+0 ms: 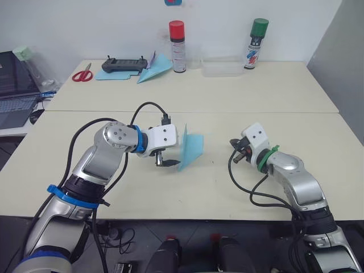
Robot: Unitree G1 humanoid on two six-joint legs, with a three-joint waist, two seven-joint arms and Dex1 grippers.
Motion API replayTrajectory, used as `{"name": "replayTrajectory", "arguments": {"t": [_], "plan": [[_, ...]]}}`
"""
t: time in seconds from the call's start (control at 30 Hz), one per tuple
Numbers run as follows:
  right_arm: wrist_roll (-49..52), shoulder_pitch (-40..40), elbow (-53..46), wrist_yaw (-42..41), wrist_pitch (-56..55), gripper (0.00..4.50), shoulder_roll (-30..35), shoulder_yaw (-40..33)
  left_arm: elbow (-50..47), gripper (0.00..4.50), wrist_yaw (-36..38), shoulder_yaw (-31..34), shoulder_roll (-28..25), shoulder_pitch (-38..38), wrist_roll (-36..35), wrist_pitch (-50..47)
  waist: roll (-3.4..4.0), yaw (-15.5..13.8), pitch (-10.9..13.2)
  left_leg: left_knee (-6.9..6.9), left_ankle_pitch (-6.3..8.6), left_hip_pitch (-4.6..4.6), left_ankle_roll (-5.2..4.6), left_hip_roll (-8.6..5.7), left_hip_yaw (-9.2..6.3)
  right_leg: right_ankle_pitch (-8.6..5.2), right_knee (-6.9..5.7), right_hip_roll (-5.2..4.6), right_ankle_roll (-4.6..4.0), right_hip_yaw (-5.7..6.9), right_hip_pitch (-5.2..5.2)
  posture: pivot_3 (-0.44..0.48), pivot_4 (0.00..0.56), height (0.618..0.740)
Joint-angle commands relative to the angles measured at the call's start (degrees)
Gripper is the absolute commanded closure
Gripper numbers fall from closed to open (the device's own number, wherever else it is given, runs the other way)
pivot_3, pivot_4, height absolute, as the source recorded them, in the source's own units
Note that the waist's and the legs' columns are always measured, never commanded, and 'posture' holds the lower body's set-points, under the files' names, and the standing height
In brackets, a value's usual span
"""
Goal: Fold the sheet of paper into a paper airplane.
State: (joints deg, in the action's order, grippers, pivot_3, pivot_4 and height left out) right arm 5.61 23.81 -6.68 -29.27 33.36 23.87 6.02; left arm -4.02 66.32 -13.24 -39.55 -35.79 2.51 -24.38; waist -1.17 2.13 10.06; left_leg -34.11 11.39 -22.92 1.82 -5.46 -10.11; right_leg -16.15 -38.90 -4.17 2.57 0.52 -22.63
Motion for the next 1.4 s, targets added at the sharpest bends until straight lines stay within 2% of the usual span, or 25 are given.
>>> {"name": "replayTrajectory", "arguments": {"t": [0.03, 0.1, 0.13, 0.23, 0.37, 0.5, 0.67, 0.83, 1.07, 1.2, 1.3, 1.33, 1.4], "plan": [[1.0, 1.3, -2.0, 0.2, -0.9, 4.5, -1.0, -0.9, -9.9, 0.02, -13.2, 13.4, 9.2, 7.9, -8.0, -8.0, 0.01, 0.0, 0.0, 0.0, 0.0, 0.01, 0.01, 0.01, 0.01, 0.02, -0.02, -0.01, -0.04, -0.03, 0.0, 0.0, 0.15, 0.74], [1.9, 1.0, -3.3, 0.7, -0.5, 4.5, -2.1, -1.4, -15.2, 0.02, -19.4, 17.4, 14.3, 12.8, -10.2, -15.3, -0.02, -0.2, 0.0, -0.1, 0.02, -0.02, 0.04, 0.02, -0.01, 0.03, 0.04, -0.03, -0.06, -0.03, 0.04, 0.0, 0.15, 0.74], [2.2, 0.7, -4.3, 0.7, -0.3, 4.5, -2.4, -1.6, -18.3, 0.02, -20.1, 16.8, 14.6, 17.5, -9.7, -15.3, -0.02, -0.2, 0.0, -0.23, 0.06, -0.06, 0.1, 0.05, -0.04, 0.03, 0.04, -0.07, -0.06, -0.04, 0.07, 0.0, 0.15, 0.74], [3.4, -0.2, -7.3, 0.2, 0.1, 4.5, -2.9, -1.9, -24.2, 0.02, -22.3, 14.4, 15.3, 27.3, -9.6, -13.1, -0.01, -0.2, 0.0, -0.31, 0.08, 0.01, 0.22, 0.1, 0.05, 0.05, -0.02, -0.07, -0.08, -0.12, 0.09, 0.0, 0.15, 0.74], [8.6, -0.5, -14.5, -7.5, 0.1, 4.5, -0.2, -0.5, -21.8, 0.02, -31.1, 12.2, 22.2, 31.9, -7.4, -4.2, 0.1, -1.7, 0.1, -0.4, 0.12, -0.01, 0.15, 0.07, -0.16, 0.07, 0.1, -0.07, -0.13, -0.04, 0.26, 0.0, 0.15, 0.74], [9.7, 0.4, -17.3, -11.8, 2.1, 4.5, 4.3, 1.4, -16.1, 0.02, -36.5, 8.4, 26.0, 31.5, -4.4, 3.0, 0.08, -2.6, 0.1, -0.63, 0.12, 0.0, 0.13, 0.1, -0.28, 0.03, 0.12, -0.06, 0.05, 0.1, 0.44, 0.0, 0.15, 0.74], [10.0, 1.0, -18.0, -10.4, 3.6, 4.5, 4.9, 1.2, -6.7, 0.02, -43.8, 6.6, 30.4, 25.7, -1.3, 7.5, 0.08, -2.7, 0.1, -0.64, 0.12, -0.03, 0.14, 0.11, -0.23, 0.03, 0.1, -0.05, 0.05, 0.09, 0.38, 0.0, 0.15, 0.74], [9.2, 0.9, -18.1, -8.9, 4.1, 4.5, 4.9, 1.1, 0.4, 0.02, -45.6, 5.7, 32.4, 21.5, -1.4, 9.7, 0.08, -2.3, 0.1, -0.64, 0.13, -0.03, 0.16, 0.11, -0.04, 0.03, 0.1, -0.03, 0.04, 0.1, 0.34, 0.0, 0.15, 0.74], [8.7, 0.8, -18.0, -6.1, 3.9, 4.5, 4.8, 0.3, -0.8, 2.12, -43.9, 4.8, 30.9, 22.4, -2.2, 8.7, 0.08, -2.2, 0.1, -0.65, 0.13, -0.03, 0.16, 0.1, 0.0, 0.02, 0.13, -0.04, 0.05, 0.08, 0.33, 0.0, 0.15, 0.74], [8.0, -0.2, -18.6, -4.8, 3.6, 4.5, 4.8, 1.3, -1.4, 3.39, -41.9, 5.4, 27.5, 22.1, -2.5, 7.5, 0.08, -2.1, 0.1, -0.65, 0.13, -0.03, 0.16, 0.12, -0.03, 0.02, 0.12, -0.02, 0.05, 0.09, 0.33, 0.0, 0.15, 0.74], [8.3, -0.2, -18.8, -4.9, 3.7, 4.5, 5.0, 1.3, -0.2, 4.33, -32.3, 5.9, 20.7, 19.2, -6.0, 6.4, 0.08, -2.0, 0.1, -0.64, 0.13, -0.02, 0.16, 0.14, -0.04, 0.02, 0.09, 0.0, 0.05, 0.1, 0.33, 0.0, 0.15, 0.74], [8.4, -0.1, -18.7, -5.1, 3.6, 4.5, 5.1, 1.2, 0.6, 4.45, -29.5, 6.0, 18.7, 17.9, -7.1, 6.3, 0.09, -2.0, 0.1, -0.63, 0.13, -0.03, 0.16, 0.17, -0.04, 0.02, 0.09, 0.04, 0.04, 0.11, 0.31, 0.0, 0.15, 0.74], [9.6, 0.1, -18.6, -6.4, 3.8, 4.5, 5.8, 0.3, 4.6, 4.45, -18.8, 5.9, 12.3, 13.8, -9.9, 9.8, 0.08, -2.0, 0.1, -0.61, 0.13, -0.01, 0.15, 0.17, -0.04, 0.01, 0.06, 0.05, 0.03, 0.12, 0.32, 0.0, 0.15, 0.74]]}}
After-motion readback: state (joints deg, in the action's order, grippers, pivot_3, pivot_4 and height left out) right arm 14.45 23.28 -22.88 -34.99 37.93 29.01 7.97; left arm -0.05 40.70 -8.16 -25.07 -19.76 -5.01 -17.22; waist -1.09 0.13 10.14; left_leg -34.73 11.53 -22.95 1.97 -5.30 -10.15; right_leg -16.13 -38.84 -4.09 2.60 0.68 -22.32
